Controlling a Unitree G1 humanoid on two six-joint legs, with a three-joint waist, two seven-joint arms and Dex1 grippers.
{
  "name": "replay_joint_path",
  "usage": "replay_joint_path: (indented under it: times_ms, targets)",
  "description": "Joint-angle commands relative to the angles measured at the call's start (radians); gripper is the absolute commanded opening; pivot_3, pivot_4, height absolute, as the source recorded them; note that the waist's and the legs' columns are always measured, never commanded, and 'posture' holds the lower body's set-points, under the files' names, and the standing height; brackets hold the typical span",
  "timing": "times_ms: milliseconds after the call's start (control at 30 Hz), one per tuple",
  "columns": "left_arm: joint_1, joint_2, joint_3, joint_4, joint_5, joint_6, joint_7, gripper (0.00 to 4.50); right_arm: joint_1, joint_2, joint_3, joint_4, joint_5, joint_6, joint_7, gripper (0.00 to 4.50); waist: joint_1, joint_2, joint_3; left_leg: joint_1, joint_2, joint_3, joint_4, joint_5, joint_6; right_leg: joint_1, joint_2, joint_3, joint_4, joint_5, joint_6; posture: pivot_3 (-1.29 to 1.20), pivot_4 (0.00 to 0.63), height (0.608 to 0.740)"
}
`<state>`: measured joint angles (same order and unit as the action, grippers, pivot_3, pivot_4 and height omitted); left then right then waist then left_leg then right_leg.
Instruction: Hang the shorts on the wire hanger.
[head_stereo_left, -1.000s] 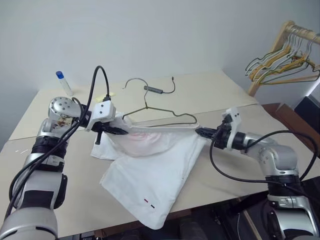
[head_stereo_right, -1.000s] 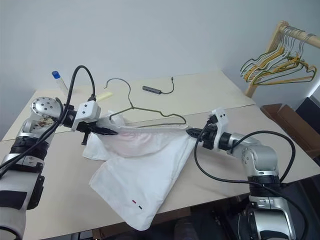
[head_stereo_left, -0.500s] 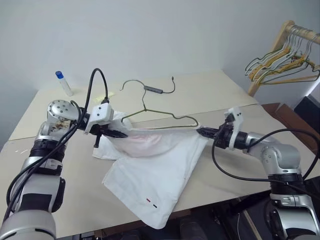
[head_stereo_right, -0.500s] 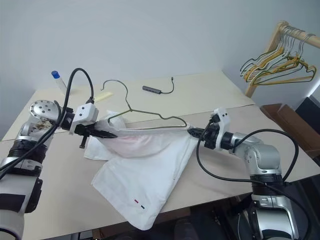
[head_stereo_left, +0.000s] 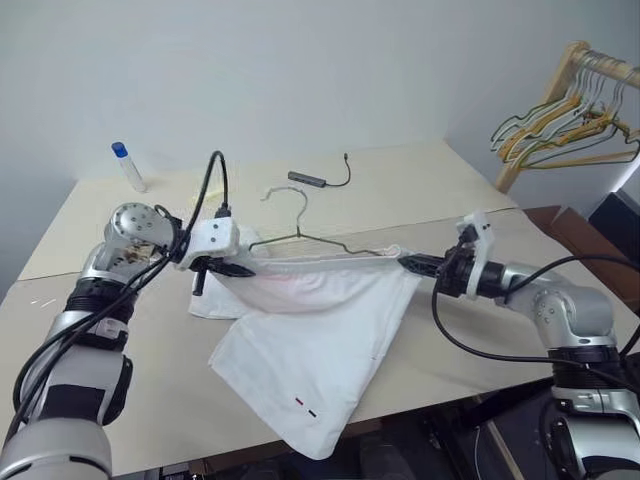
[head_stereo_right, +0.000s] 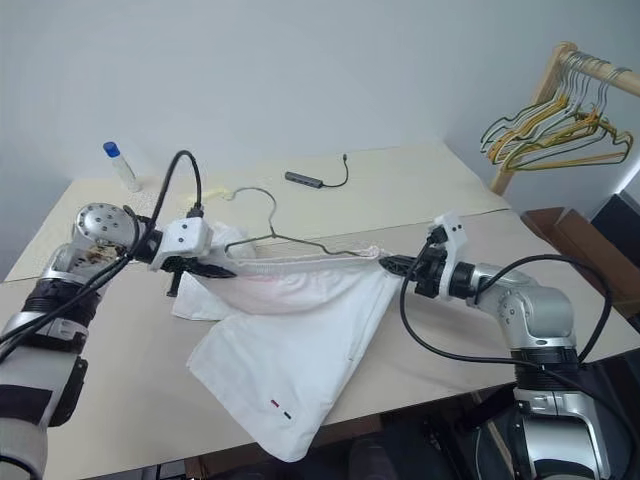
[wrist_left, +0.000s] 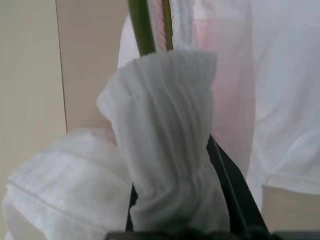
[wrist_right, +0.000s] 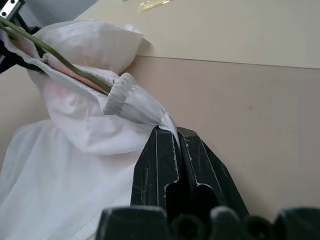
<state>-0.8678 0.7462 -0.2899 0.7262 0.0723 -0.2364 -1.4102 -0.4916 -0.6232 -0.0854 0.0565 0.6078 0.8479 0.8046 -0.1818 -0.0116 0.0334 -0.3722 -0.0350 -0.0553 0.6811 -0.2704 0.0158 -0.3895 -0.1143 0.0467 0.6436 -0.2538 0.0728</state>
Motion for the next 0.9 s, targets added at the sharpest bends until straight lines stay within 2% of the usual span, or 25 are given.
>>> replay_joint_path:
  times_ms: [33,233,267,333,633,800,900]
  targets:
    - [-0.018,0.061,-0.006,0.062,0.078,-0.001,0.043,0.05,-0.002,-0.056,-0.075,-0.045,-0.001,-0.009,-0.009,0.10,-0.001,0.000,0.000,0.000,0.000,0.000,0.000,0.000,0.000,0.000,0.000,0.000,0.000,0.000,0.000,-0.18,0.000,0.740]
    - [-0.029,0.008,-0.010,0.040,0.038,-0.003,0.015,0.05,0.003,-0.032,-0.014,-0.177,-0.023,-0.036,-0.020,0.10,0.000,0.000,0.000,-0.001,0.000,0.000,0.000,0.000,0.000,0.000,0.000,0.000,0.000,0.000,0.000,-0.19,0.000,0.740]
    - [-0.035,-0.002,-0.009,0.040,0.032,0.000,0.012,0.05,0.004,-0.030,-0.005,-0.192,-0.026,-0.038,-0.019,0.30,0.000,0.000,0.000,-0.001,0.000,0.000,0.000,0.000,0.000,0.000,0.000,0.000,0.000,0.000,0.000,-0.19,0.000,0.740]
    - [-0.045,-0.017,-0.004,0.043,0.026,0.007,0.012,0.05,0.009,-0.032,0.000,-0.207,-0.022,-0.036,-0.009,0.78,0.000,0.000,0.000,-0.001,0.000,0.000,0.000,0.000,0.000,0.000,0.000,0.000,0.000,0.000,0.000,-0.19,0.000,0.740]
    - [-0.069,-0.040,0.010,0.055,0.017,0.010,0.001,0.05,0.010,-0.087,0.004,-0.281,-0.025,-0.033,0.007,3.81,0.000,0.000,0.000,-0.001,0.000,0.000,0.000,0.000,0.000,0.000,0.000,0.000,-0.001,0.000,0.000,-0.20,0.000,0.740]
    - [-0.112,-0.062,0.011,0.051,0.004,0.008,-0.036,0.05,-0.185,-0.162,0.173,-0.355,-0.055,0.069,0.071,3.81,-0.013,0.000,0.000,-0.001,0.000,0.001,0.000,0.000,0.000,-0.001,0.000,0.000,-0.001,0.000,0.000,-0.22,0.000,0.740]
    - [-0.137,-0.086,0.013,0.059,0.002,0.007,-0.039,0.05,-0.318,-0.194,0.357,-0.312,-0.150,0.098,0.130,3.81,-0.021,0.000,0.000,-0.001,0.000,0.000,0.000,0.000,0.000,0.000,0.000,-0.002,-0.002,0.000,0.000,-0.22,0.000,0.740]
